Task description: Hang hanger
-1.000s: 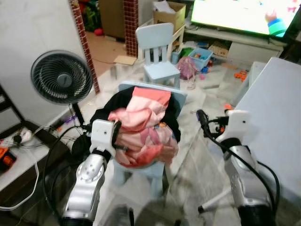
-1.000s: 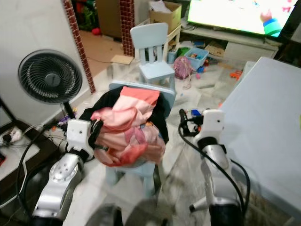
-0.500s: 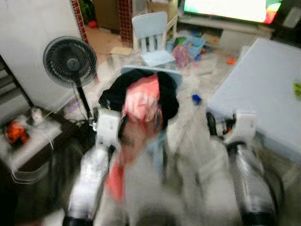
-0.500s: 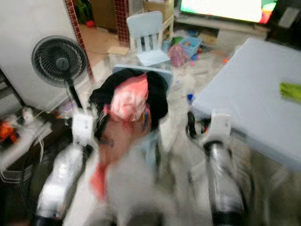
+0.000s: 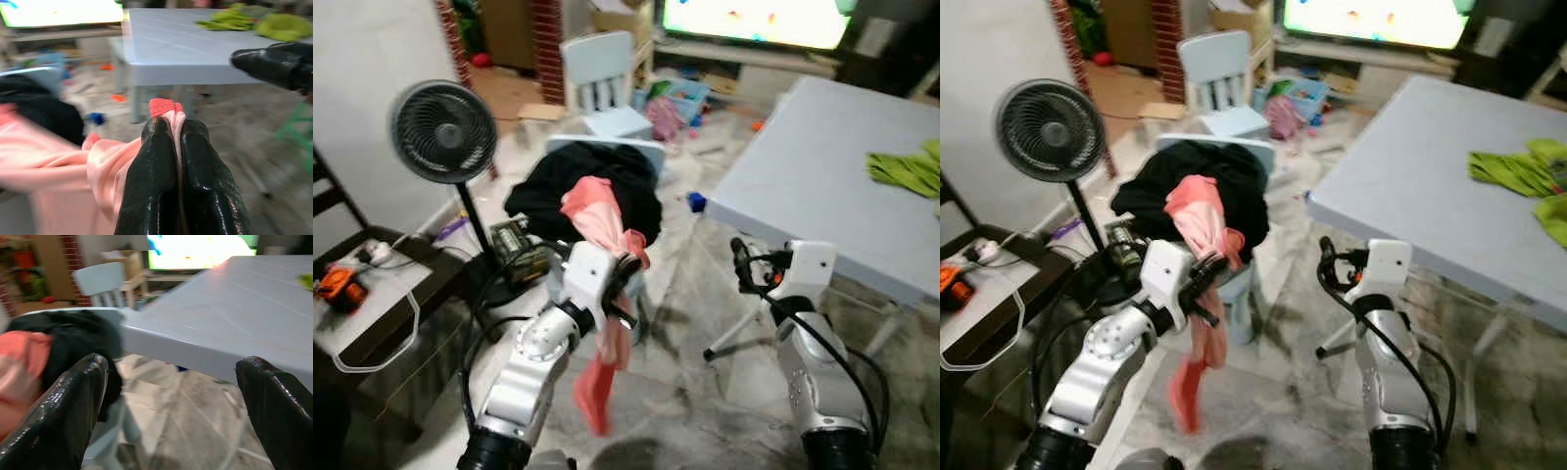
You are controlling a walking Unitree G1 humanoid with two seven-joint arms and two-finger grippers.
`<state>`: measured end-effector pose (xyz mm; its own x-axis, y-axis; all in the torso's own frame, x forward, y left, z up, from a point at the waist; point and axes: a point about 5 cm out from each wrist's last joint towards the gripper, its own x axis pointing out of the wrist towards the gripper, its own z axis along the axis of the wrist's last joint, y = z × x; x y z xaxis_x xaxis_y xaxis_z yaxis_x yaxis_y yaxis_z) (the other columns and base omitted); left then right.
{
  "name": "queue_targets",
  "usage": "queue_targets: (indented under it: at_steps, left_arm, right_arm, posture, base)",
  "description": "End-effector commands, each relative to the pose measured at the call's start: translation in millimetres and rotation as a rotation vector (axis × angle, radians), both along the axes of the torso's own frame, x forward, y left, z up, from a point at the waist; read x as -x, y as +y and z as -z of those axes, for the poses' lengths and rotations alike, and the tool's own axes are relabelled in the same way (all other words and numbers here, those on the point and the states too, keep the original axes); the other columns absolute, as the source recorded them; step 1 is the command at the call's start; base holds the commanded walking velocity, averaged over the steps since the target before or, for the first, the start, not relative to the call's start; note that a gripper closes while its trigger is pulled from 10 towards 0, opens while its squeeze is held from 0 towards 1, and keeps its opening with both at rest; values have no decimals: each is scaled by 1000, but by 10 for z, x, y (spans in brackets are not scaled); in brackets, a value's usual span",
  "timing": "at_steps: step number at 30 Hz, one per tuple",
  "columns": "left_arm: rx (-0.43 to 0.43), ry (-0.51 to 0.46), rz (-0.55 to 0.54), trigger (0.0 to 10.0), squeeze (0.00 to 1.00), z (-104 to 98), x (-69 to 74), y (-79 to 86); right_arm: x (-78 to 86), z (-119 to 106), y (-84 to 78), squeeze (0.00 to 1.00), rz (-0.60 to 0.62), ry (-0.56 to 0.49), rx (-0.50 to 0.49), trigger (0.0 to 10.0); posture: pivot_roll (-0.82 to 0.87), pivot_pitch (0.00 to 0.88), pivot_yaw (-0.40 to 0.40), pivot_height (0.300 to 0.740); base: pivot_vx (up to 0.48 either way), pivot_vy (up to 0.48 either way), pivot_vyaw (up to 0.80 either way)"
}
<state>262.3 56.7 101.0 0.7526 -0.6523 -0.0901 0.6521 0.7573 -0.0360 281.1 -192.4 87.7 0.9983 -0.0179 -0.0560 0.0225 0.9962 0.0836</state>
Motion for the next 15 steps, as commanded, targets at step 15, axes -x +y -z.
queue_targets:
  at_steps: [15]
  left_arm:
    - [206, 241, 257, 10000, 0, -178, -82, -515]
  right_arm:
    - [-70, -4, -211, 0, 174, -4, 21, 10000]
  posture:
    - [-2, 0, 2, 740]
  base:
    - [0, 0, -778]
